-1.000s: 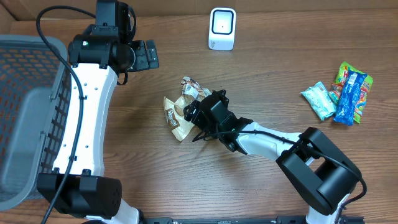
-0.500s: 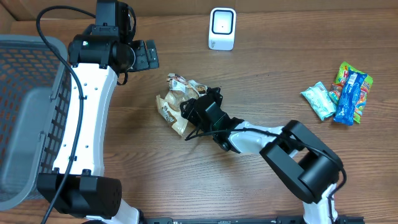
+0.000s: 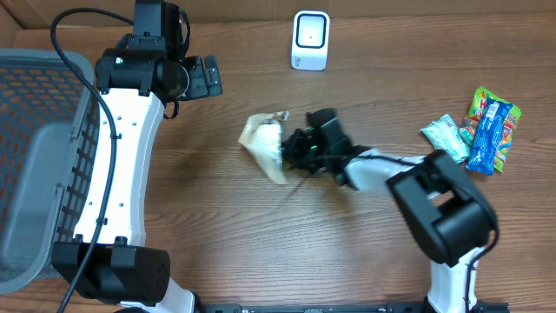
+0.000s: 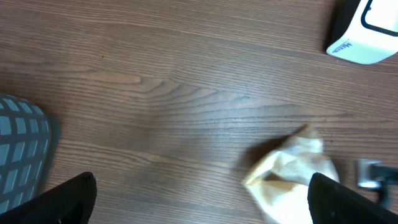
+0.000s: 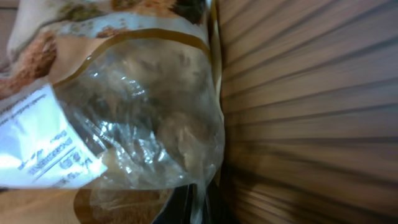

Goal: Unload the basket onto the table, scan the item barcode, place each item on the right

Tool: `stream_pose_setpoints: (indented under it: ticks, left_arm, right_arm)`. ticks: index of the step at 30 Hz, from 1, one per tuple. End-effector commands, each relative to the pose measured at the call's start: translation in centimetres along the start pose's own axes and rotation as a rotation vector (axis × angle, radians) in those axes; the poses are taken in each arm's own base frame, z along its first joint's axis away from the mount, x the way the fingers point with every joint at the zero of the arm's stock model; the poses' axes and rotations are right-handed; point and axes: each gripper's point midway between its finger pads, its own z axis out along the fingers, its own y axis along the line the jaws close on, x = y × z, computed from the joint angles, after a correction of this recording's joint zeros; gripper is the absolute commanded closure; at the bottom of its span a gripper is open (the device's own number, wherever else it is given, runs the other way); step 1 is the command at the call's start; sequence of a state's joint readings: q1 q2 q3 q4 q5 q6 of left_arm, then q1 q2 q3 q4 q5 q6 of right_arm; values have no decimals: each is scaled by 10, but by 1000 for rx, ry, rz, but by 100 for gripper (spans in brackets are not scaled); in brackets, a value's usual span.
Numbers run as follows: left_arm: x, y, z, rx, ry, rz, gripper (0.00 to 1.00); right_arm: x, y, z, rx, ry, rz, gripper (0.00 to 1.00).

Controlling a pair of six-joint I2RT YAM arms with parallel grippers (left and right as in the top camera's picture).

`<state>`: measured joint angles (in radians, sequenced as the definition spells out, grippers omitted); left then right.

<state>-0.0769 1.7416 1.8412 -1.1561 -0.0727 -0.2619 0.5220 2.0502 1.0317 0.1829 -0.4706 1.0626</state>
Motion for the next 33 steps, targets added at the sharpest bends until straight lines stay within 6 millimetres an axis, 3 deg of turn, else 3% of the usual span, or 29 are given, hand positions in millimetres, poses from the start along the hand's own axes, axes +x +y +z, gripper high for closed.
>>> stream_pose_setpoints:
  ticks: [1,4,10,12,13,14,15,16,24,26,28,31,33]
  left_arm:
    - [-8,-1,-4,-2,-24,4,0]
    - [-8,-1,-4,-2,-24,4,0]
    - [-7,-1,-4,-2,-24,4,0]
    - [-7,-1,-4,-2,-24,4,0]
    - [-7,-1,-4,-2,-24,4,0]
    - [-7,-1,-4,-2,-24,4,0]
    - [-8,-1,-4,-2,-24,4,0]
    - [-8,-1,-4,-2,-24,4,0]
    - [-8,-1,-4,-2,-24,4,0]
    - [-8,-1,-4,-2,-24,4,0]
    - [-7,-1,-4,-2,-24,4,0]
    - [-8,-1,-4,-2,-24,4,0]
    - [-7,-1,-4,-2,-24,4,0]
  right_arm:
    - [0,-15,-29,21,84,-117,96]
    - [-8,-16,-50,93,96,-218,96]
    - [-30,-22,-87,438,76,-451,95]
    - [-32,-16,-94,474,90,-511,60]
    - [-32,-12,-96,474,97,-524,48]
    - [-31,-4,-98,460,107,-532,18]
    - [-30,0,-98,443,115,-531,5]
    - [-28,3,-98,424,122,-529,0]
    - [-29,-2,-90,402,153,-562,0]
    - [-20,-2,-84,368,198,-547,0]
    - [-6,5,-82,306,250,-533,21]
    - [5,23,-85,224,281,-535,71]
    - [7,31,-92,213,274,-543,73]
